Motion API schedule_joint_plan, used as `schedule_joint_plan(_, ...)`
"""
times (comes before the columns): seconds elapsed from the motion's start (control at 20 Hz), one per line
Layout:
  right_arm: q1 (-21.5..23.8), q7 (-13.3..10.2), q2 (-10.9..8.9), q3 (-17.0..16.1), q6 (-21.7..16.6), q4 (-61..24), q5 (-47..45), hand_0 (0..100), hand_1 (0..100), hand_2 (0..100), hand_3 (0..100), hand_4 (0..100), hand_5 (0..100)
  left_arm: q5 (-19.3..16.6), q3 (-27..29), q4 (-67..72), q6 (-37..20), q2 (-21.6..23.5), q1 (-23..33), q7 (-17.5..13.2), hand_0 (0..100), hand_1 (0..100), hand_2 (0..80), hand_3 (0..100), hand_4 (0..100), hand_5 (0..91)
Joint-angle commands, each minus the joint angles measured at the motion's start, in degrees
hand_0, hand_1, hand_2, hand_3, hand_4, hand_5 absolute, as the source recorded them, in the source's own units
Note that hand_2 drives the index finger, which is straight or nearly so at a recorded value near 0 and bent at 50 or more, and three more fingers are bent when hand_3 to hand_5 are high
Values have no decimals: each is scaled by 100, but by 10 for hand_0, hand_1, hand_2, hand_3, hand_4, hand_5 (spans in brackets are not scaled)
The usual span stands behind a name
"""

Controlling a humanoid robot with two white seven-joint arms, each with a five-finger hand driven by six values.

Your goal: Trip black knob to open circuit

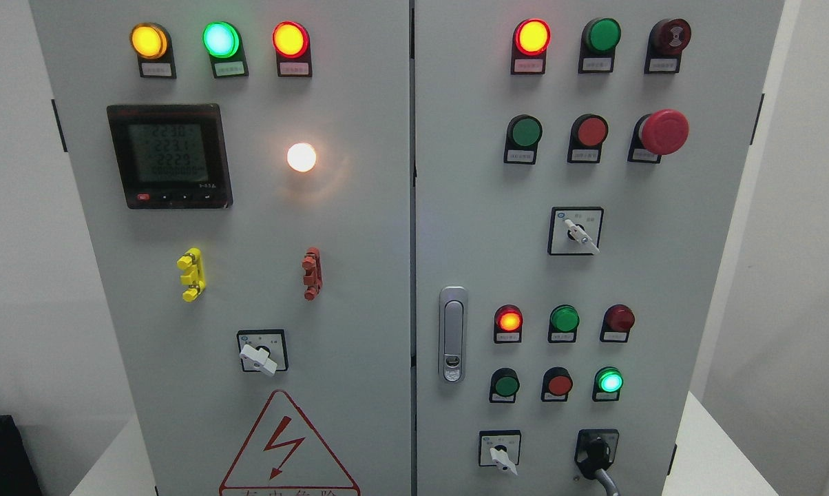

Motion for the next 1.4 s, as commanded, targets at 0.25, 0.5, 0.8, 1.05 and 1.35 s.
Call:
schedule_joint_plan(0.25, -6, 97, 9, 12, -6, -3, 0, 0, 19, 69, 1000, 955, 900, 0, -1, -143, -5, 0, 0, 0, 120, 389, 0, 0, 0, 0)
schedule_joint_plan(0.5, -6, 97, 18, 12, -6, -3, -9, 0, 18, 70, 1000, 956, 900, 0, -1, -143, -5, 0, 0, 0, 120, 389, 0, 0, 0, 0)
schedule_joint_plan(0.8, -6, 97, 18, 12, -6, -3, -9, 0, 16, 75, 1000, 957, 902, 0, -1, -143, -5, 0, 0, 0, 120, 389, 0, 0, 0, 0)
schedule_joint_plan(1.05, -6, 97, 18, 12, -15, -11, -158, 0, 16, 77, 1000, 957, 903, 0, -1, -143, -5, 0, 0, 0, 120, 389, 0, 0, 0, 0)
schedule_joint_plan(1.35, 3, 97, 9, 3, -15, 6, -150, 0, 17, 79, 1000, 957, 902, 0, -1, -143, 4, 0, 0, 0, 120, 389, 0, 0, 0, 0)
